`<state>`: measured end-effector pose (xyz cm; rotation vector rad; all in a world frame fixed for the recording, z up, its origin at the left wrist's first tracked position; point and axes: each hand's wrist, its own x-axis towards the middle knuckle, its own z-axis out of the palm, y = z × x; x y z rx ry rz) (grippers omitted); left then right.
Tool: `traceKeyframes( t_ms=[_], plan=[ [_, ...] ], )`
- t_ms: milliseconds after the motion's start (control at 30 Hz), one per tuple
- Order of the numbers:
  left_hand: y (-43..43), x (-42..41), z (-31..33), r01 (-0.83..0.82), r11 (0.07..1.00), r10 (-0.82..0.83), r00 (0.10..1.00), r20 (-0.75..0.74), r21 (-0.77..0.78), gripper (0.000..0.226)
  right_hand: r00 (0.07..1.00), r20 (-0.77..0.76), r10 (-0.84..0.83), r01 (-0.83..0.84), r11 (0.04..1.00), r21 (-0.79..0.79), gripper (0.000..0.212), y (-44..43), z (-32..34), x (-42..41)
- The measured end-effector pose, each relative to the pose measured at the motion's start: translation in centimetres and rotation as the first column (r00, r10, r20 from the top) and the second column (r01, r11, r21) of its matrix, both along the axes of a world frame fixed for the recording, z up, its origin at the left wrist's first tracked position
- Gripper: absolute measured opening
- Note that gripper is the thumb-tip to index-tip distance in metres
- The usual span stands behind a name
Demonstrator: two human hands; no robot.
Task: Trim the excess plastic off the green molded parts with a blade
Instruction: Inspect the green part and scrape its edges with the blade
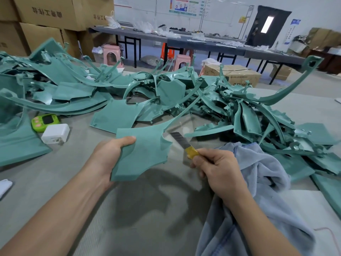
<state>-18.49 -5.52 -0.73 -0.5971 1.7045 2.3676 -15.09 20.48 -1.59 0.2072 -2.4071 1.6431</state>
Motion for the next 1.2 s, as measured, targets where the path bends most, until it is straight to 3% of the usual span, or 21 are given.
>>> traceKeyframes(
  t_ms=[167,433,500,700,800,900,1067,1200],
  plan=[
    [0.1,0.3,0.1,-0.075,0.992,0.076,0.997,-0.006,0.099,0.035,0.998,0.012,0.063,-0.063,0.998,0.029,0.013,-1.2,-0.2,0.9],
    [2.2,1.1,0.3,-0.072,0.976,0.068,0.997,0.026,0.208,0.019,0.978,0.051,0.201,-0.206,0.97,0.128,0.028,-3.3,-0.1,2.0],
    [2.7,1.3,0.3,-0.066,0.97,0.059,0.998,0.038,0.234,0.02,0.984,0.061,0.168,-0.174,0.978,0.111,0.027,-3.3,0.0,1.9],
    [3.1,1.2,0.7,-0.139,0.97,0.129,0.99,0.063,0.198,0.015,0.991,-0.049,-0.122,0.126,0.988,0.088,0.021,-2.7,0.0,1.5],
    [2.9,1.5,0.9,-0.15,0.971,0.138,0.988,0.073,0.189,0.016,1.0,-0.014,0.025,-0.025,0.999,0.033,0.024,-2.9,-0.1,2.0],
    [3.1,1.8,1.0,-0.138,0.97,0.124,0.989,0.082,0.199,0.017,0.985,0.05,0.163,-0.168,0.981,0.096,0.017,-3.8,-0.3,2.6],
    [3.5,1.6,1.2,-0.173,0.958,0.158,0.984,0.084,0.231,0.015,0.987,-0.059,-0.151,0.154,0.987,0.053,0.017,-2.6,-0.3,1.2],
    [3.2,1.5,1.4,-0.188,0.957,0.172,0.981,0.091,0.22,0.014,0.998,-0.05,0.033,-0.035,0.998,-0.046,0.021,-3.1,0.0,1.6]
  ],
)
